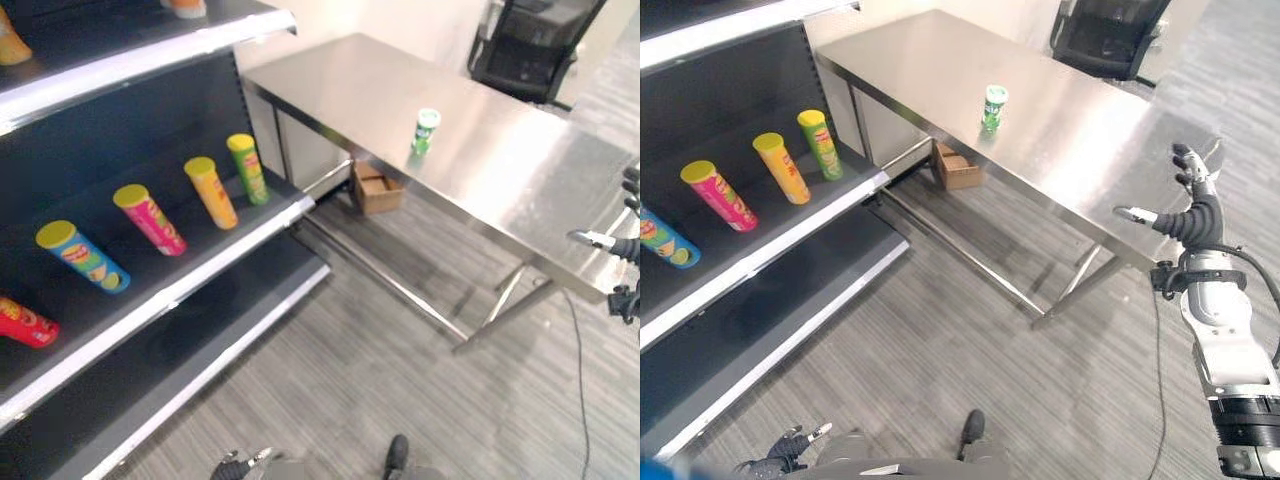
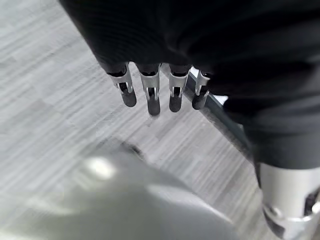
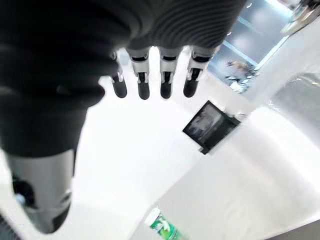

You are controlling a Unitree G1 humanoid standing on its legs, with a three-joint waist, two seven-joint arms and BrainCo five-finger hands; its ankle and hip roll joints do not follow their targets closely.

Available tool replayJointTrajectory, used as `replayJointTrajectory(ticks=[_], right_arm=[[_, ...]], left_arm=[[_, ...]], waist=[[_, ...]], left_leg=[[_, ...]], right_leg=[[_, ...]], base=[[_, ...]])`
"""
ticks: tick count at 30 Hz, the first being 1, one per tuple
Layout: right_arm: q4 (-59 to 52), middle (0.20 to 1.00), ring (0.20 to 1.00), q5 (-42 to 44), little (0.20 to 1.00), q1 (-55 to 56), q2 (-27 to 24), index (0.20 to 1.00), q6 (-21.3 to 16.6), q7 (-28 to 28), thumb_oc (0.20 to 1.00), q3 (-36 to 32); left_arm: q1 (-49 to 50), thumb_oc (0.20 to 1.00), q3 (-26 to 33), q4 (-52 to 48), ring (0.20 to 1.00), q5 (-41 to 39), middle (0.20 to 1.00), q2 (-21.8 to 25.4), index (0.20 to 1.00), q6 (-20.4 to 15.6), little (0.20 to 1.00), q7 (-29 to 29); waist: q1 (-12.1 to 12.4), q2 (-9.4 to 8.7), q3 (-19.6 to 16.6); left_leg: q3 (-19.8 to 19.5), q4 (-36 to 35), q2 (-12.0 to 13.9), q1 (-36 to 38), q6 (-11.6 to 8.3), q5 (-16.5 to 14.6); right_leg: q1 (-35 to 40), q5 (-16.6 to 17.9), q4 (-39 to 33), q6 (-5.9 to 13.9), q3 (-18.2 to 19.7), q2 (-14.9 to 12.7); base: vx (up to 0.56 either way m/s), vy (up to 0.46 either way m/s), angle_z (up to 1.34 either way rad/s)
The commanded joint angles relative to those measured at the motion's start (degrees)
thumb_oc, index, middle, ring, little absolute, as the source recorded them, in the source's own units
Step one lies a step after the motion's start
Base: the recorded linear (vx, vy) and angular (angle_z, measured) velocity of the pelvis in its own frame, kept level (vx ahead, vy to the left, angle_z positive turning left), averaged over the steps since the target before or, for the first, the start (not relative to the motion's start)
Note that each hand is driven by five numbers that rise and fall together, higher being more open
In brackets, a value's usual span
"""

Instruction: Put the goods on the table back onto the shelves and tidy them up.

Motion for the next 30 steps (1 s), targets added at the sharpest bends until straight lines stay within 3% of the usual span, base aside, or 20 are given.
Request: replayJointTrajectory(ticks=[1, 5, 7, 9, 11, 12, 13, 15, 16, 17, 20, 22, 24, 25, 27, 28, 30], right_arm=[[0.32, 1.0, 1.0, -1.07, 1.0, -3.64, -2.05, 1.0, -2.09, -2.66, 1.0, 0.54], [2.42, 1.0, 1.0, -0.92, 1.0, -7.18, -1.15, 1.0, -1.82, -2.96, 1.0, 4.07], [4.84, 1.0, 1.0, -2.0, 1.0, -9.32, 1.61, 1.0, -0.93, -2.61, 1.0, 6.98], [5.8, 1.0, 1.0, -2.89, 1.0, -10.33, 2.28, 1.0, -0.18, -2.55, 1.0, 7.62], [5.82, 1.0, 1.0, -4.12, 1.0, -10.18, 2.6, 1.0, 0.42, -3.11, 1.0, 6.84], [5.73, 1.0, 1.0, -4.15, 1.0, -10.08, 2.63, 1.0, 0.46, -3.11, 1.0, 6.74], [5.05, 1.0, 1.0, -4.49, 1.0, -9.29, 3.07, 1.0, 0.15, -4.18, 1.0, 5.09], [4.79, 1.0, 1.0, -4.63, 1.0, -8.87, 2.93, 1.0, 0.13, -4.6, 1.0, 4.28], [4.58, 1.0, 1.0, -4.31, 1.0, -7.65, 2.16, 1.0, -0.12, -5.36, 1.0, 1.74], [4.83, 1.0, 1.0, -4.25, 1.0, -7.2, 1.54, 1.0, -0.03, -5.56, 1.0, 0.91], [6.69, 1.0, 1.0, -3.31, 1.0, -4.92, -0.16, 1.0, 0.58, -6.01, 1.0, -2.19], [7.41, 1.0, 1.0, -2.92, 1.0, -3.61, -0.24, 1.0, 0.96, -6.0, 1.0, -3.37], [7.79, 1.0, 1.0, -3.04, 1.0, -2.49, -0.56, 1.0, 1.13, -5.57, 1.0, -3.83], [8.05, 1.0, 1.0, -3.19, 1.0, -1.23, -1.1, 1.0, 1.54, -5.26, 1.0, -4.43], [8.34, 1.0, 1.0, -3.29, 1.0, -0.92, -1.47, 1.0, 1.59, -5.08, 1.0, -4.48], [8.72, 1.0, 1.0, -3.63, 1.0, 0.33, -1.8, 1.0, 2.06, -4.54, 1.0, -5.34], [8.92, 1.0, 1.0, -4.01, 1.0, 1.41, -1.95, 1.0, 2.27, -3.67, 1.0, -5.64]], left_arm=[[0.59, 1.0, -0.01, -2.75, 1.0, 0.2, 1.0, 3.54, 1.0, -0.98, 1.0, 0.23], [1.72, 1.0, 0.71, -1.97, 1.0, 0.28, 1.0, 3.56, 1.0, -0.4, 1.0, 0.24], [2.84, 1.0, 3.35, -0.94, 1.0, -1.16, 1.0, 3.69, 1.0, -0.02, 1.0, 1.18], [2.88, 1.0, 2.72, -1.38, 1.0, -0.99, 1.0, 3.97, 1.0, 0.12, 1.0, 1.19], [2.34, 1.0, 1.41, -1.9, 1.0, -0.27, 1.0, 4.5, 1.0, 0.37, 1.0, 1.31], [2.32, 1.0, 1.37, -1.91, 1.0, -0.26, 1.0, 4.53, 1.0, 0.39, 1.0, 1.32], [1.94, 1.0, 0.26, -2.66, 1.0, 0.17, 1.0, 4.93, 1.0, 0.43, 1.0, 1.59], [1.63, 1.0, -0.34, -3.21, 1.0, 0.43, 1.0, 5.12, 1.0, 0.43, 1.0, 1.66], [0.67, 1.0, -2.3, -3.45, 1.0, 1.57, 1.0, 5.41, 1.0, 0.26, 1.0, 1.47], [0.4, 1.0, -2.85, -3.46, 1.0, 2.09, 1.0, 5.51, 1.0, 0.26, 1.0, 1.43], [-0.47, 1.0, -2.95, -1.77, 1.0, 3.17, 1.0, 5.57, 1.0, 0.46, 1.0, 1.35], [-0.79, 1.0, -2.12, -0.64, 1.0, 3.59, 1.0, 5.78, 1.0, 0.6, 1.0, 1.58], [-1.02, 1.0, -1.91, -0.17, 1.0, 3.89, 1.0, 6.07, 1.0, 0.55, 1.0, 1.77], [-1.1, 1.0, -1.65, -0.19, 1.0, 3.79, 1.0, 6.41, 1.0, 0.56, 1.0, 1.68], [-1.18, 1.0, -1.61, -0.26, 1.0, 3.68, 1.0, 6.6, 1.0, 0.51, 1.0, 1.59], [-1.62, 1.0, -1.57, 0.05, 1.0, 3.59, 1.0, 6.92, 1.0, 0.44, 1.0, 1.48], [-1.94, 1.0, -1.15, 0.73, 1.0, 3.06, 1.0, 6.7, 1.0, 0.47, 1.0, 1.5]], waist=[[3.2, 2.98, 0.59], [4.59, 3.81, -0.02], [6.74, 1.83, -0.81], [6.79, 1.33, -0.87], [5.34, 1.3, -0.17], [5.34, 1.17, -0.22], [4.36, 1.32, 0.1], [4.07, 1.54, -0.05], [3.53, 2.54, -0.89], [3.27, 2.81, -1.14], [1.5, 2.43, -1.76], [0.7, 1.9, -1.66], [0.14, 1.42, -1.19], [-0.46, 0.34, -0.7], [-0.71, -0.22, -0.36], [-0.84, -1.58, -0.41], [-1.37, -1.8, -0.77]], left_leg=[[8.65, -8.49, 1.77, -4.07, 2.1, 5.86], [10.43, -13.23, 1.42, -0.94, 3.43, 7.02], [12.12, -12.02, 1.17, 3.53, 5.47, 6.37], [13.31, -11.53, 1.09, 6.24, 6.81, 4.48], [12.49, -10.74, 0.25, 8.51, 8.37, 2.31], [12.49, -10.72, 0.04, 8.41, 8.51, 2.23], [10.82, -11.3, -0.59, 10.62, 9.15, 0.87], [9.64, -11.68, -0.45, 11.1, 8.86, 0.53], [6.96, -12.46, 0.6, 10.99, 7.73, 0.05], [6.53, -12.28, 0.74, 10.35, 7.81, 0.74], [2.74, -12.55, 0.76, 11.37, 6.78, -0.63], [0.65, -12.39, 1.02, 12.02, 6.32, -1.26], [-0.65, -12.22, 1.05, 12.53, 6.05, -1.67], [-2.42, -11.76, 0.65, 12.98, 5.62, -2.08], [-3.23, -11.57, 0.45, 13.19, 5.45, -2.33], [-4.96, -11.56, -0.02, 13.55, 4.79, -2.66], [-6.91, -11.85, 0.98, 14.02, 3.91, -2.87]], right_leg=[[5.58, -7.81, 0.94, 4.95, 0.42, 8.04], [8.19, -9.77, 0.94, 5.18, 1.67, 10.36], [10.72, -12.65, 7.75, 5.84, 1.17, 8.44], [8.98, -11.99, 17.12, 7.94, -1.18, 5.76], [4.42, -8.09, 29.01, 10.78, -2.06, 2.32], [4.13, -8.29, 29.51, 10.95, -2.01, 2.03], [1.72, -5.64, 33.99, 11.46, -2.54, -1.41], [1.34, -6.25, 32.95, 10.5, -3.35, -2.86], [0.29, -7.33, 26.56, 8.81, -4.09, -5.31], [0.3, -5.89, 23.05, 8.1, -4.17, -6.13], [-1.7, -0.49, 10.08, 9.53, 2.2, -6.71], [-4.01, 3.27, 6.05, 10.68, 5.43, -7.46], [-4.67, 4.57, 4.67, 11.06, 7.45, -7.28], [-5.59, 6.84, 3.63, 11.96, 10.3, -6.74], [-5.18, 7.36, 3.03, 12.28, 10.68, -6.28], [-4.12, 6.03, 2.71, 12.44, 11.57, -5.61], [-2.99, 4.39, 2.35, 12.25, 11.22, -4.03]], base=[[0.29, -0.043, -0.35], [0.34, 0.026, -0.31], [0.5, 0.125, -0.31], [0.28, 0.105, -0.6], [0.18, 0.116, -0.51], [0.17, 0.075, 0.59], [0.17, 0.008, 0.69], [0.16, -0.064, 0.59], [0.06, -0.122, 0.72], [0.11, -0.18, 0.98], [0.15, -0.174, 0.77], [0.19, -0.207, 0.89], [0.14, -0.183, 0.72], [0.12, -0.197, 0.92], [0.13, -0.197, 1.1], [0.09, -0.125, 0.64], [0.15, -0.297, 0.73]])
